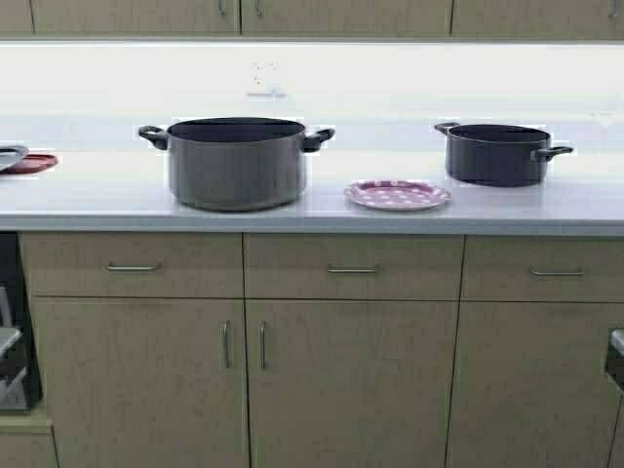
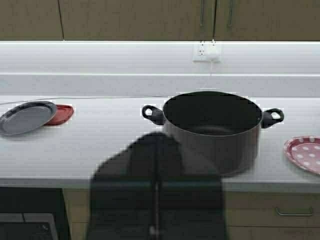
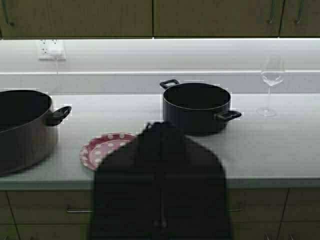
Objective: Open the cabinet, put the pot inside, then close it
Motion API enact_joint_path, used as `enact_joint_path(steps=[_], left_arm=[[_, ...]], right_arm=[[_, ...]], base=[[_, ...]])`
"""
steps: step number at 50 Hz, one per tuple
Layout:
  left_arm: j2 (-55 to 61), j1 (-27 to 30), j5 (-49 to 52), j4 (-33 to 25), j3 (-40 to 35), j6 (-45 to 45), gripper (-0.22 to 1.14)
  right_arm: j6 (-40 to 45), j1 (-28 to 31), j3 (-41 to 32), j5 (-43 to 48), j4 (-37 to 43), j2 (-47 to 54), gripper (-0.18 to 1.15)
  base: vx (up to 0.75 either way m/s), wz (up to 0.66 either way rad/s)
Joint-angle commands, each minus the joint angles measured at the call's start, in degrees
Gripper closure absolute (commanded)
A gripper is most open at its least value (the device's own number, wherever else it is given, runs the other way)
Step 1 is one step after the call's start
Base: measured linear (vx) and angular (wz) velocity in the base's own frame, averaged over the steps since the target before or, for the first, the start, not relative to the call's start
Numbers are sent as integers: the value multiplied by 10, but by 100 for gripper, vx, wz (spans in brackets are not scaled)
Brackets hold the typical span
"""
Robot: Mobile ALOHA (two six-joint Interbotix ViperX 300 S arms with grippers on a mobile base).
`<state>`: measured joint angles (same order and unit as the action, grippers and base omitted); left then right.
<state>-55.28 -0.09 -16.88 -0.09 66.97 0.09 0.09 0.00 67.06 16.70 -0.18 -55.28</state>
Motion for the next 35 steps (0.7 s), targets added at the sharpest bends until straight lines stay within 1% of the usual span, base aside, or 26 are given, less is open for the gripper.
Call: enact_joint_path(steps=[1, 3, 5, 10, 13, 35], left_arm=[[11, -4, -4, 11, 2, 2, 93], [15, -4, -5, 12, 1, 2, 87], [18, -4, -6, 11, 0, 1, 85], [33, -4, -7, 11, 1, -8, 88], [40, -4, -10, 11, 2, -12, 90], [40, -4, -20, 12, 3, -19, 89]], right_arm=[[0, 4, 5, 2, 1, 8, 91], [-1, 5, 6, 2, 1, 9, 87], [-1, 5, 6, 3, 0, 9, 88], [-1, 5, 6, 3, 0, 12, 91], [-1, 5, 5, 2, 0, 16, 91], [0, 5, 9, 3, 0, 14, 91]], base=[[1, -1], [2, 0], [3, 2], [4, 4], [6, 5], [11, 11]])
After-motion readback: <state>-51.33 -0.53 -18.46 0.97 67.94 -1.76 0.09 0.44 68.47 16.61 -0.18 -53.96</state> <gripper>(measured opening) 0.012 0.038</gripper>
